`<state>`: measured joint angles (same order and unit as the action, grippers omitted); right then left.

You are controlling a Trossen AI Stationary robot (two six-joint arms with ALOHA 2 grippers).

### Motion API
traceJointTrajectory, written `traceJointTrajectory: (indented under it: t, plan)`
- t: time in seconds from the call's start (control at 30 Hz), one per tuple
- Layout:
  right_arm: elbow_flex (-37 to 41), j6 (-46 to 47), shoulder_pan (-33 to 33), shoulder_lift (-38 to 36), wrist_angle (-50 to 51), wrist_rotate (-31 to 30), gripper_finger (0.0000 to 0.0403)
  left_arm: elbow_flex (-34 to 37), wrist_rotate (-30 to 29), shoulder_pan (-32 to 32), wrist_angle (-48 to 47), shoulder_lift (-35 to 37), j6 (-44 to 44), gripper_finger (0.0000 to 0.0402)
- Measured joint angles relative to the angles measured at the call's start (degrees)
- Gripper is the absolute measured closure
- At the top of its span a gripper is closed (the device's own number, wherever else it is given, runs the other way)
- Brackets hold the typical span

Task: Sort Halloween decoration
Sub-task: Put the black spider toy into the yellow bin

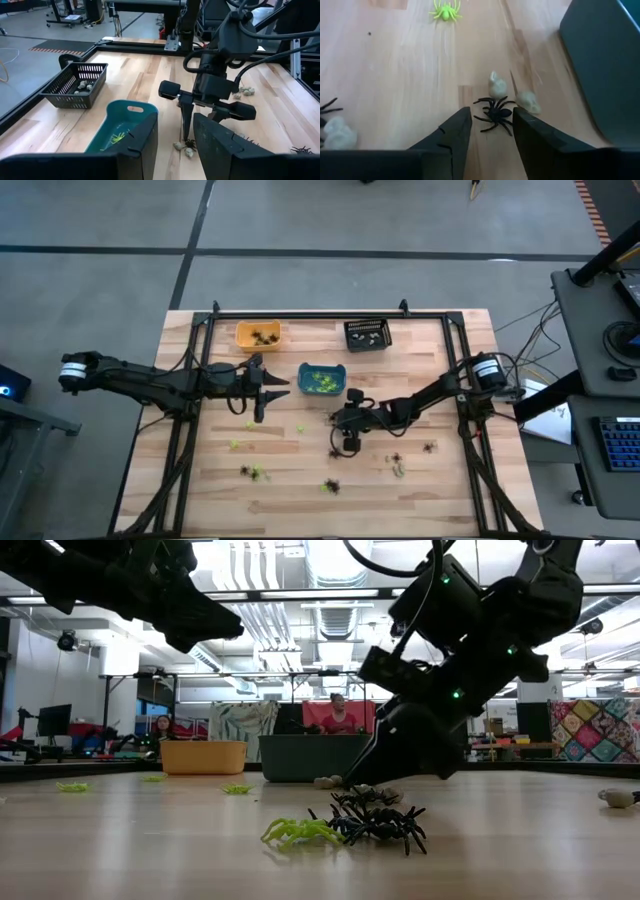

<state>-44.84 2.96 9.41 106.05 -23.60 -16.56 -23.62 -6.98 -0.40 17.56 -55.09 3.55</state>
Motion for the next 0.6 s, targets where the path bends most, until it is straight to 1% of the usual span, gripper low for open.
traceJointTrajectory:
  t: [0.13, 0.37, 0.6]
  plan:
    - [-0.1, 0.1, -0.2, 0.4, -0.2, 0.4, 0.0296, 0.0, 0.0, 0.0, 0.0, 0.0, 0.0, 0.0293]
    - [0.0, -0.8, -0.3, 0.3, 0.0, 0.5, 0.0385, 0.0, 0.0, 0.0, 0.0, 0.0, 0.3, 0.0293]
    - [0.2, -1.1, -0.3, -1.4, 1.2, 0.7, 0.0394, 0.0, 0.0, 0.0, 0.0, 0.0, 0.5, 0.0293]
